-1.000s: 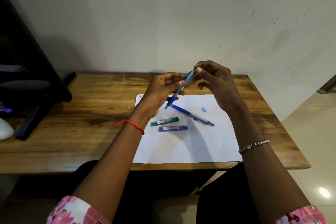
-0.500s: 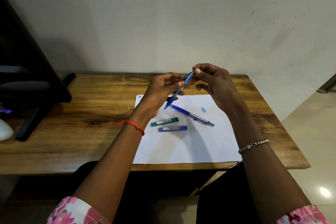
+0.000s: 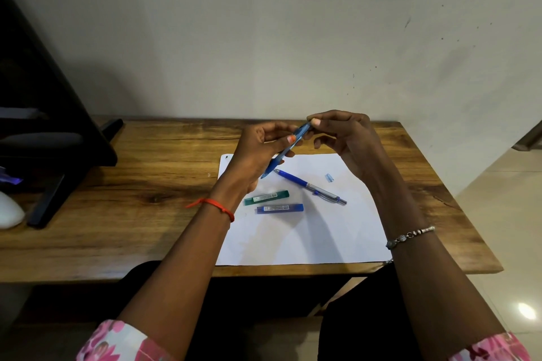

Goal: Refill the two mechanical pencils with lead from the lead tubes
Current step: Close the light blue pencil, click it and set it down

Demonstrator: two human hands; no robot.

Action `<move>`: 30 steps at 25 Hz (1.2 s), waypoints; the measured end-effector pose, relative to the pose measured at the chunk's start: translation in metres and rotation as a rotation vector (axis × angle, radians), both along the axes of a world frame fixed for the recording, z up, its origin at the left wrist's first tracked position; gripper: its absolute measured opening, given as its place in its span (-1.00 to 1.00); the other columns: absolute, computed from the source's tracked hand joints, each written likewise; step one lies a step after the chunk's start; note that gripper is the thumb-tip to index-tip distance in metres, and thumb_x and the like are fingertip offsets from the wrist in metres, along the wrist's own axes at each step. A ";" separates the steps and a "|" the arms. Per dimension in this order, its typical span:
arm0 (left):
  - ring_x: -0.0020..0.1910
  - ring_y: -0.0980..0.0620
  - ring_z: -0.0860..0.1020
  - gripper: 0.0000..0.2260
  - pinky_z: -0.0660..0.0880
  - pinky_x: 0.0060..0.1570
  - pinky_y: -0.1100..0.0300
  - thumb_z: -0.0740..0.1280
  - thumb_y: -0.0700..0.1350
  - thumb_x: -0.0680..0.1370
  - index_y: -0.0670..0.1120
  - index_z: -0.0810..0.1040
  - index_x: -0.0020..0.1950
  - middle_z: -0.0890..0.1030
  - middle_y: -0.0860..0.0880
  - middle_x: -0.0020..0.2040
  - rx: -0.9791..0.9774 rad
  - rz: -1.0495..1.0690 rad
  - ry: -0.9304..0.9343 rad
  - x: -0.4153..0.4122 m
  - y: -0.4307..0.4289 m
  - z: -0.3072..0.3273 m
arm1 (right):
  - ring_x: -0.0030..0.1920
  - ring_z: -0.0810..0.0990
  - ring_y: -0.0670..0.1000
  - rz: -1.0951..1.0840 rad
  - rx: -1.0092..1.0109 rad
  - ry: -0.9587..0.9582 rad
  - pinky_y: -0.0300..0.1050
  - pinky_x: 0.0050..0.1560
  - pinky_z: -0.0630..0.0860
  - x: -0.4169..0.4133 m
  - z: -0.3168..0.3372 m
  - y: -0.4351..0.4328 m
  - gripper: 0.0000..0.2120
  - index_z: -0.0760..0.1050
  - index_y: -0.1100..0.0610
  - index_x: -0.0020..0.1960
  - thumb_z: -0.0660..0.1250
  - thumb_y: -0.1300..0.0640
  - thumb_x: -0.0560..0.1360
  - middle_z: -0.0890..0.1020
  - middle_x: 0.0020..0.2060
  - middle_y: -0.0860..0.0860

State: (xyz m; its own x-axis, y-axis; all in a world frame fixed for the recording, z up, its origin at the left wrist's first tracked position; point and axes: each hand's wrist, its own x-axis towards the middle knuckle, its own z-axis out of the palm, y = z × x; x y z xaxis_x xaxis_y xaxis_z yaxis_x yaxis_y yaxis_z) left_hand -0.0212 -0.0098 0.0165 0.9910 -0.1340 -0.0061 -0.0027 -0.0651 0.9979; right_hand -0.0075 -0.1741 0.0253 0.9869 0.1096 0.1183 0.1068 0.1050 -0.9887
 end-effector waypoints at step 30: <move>-0.31 0.12 0.60 -0.89 0.58 -0.23 0.22 0.30 -0.20 0.52 -0.06 0.55 0.01 0.62 0.04 -0.14 -0.017 -0.034 0.008 0.005 0.000 0.003 | -0.17 0.69 0.03 -0.230 0.381 -0.139 -0.15 -0.06 0.61 -0.003 0.003 -0.001 -0.82 0.57 0.24 -0.10 0.29 0.46 0.42 0.69 -0.30 0.02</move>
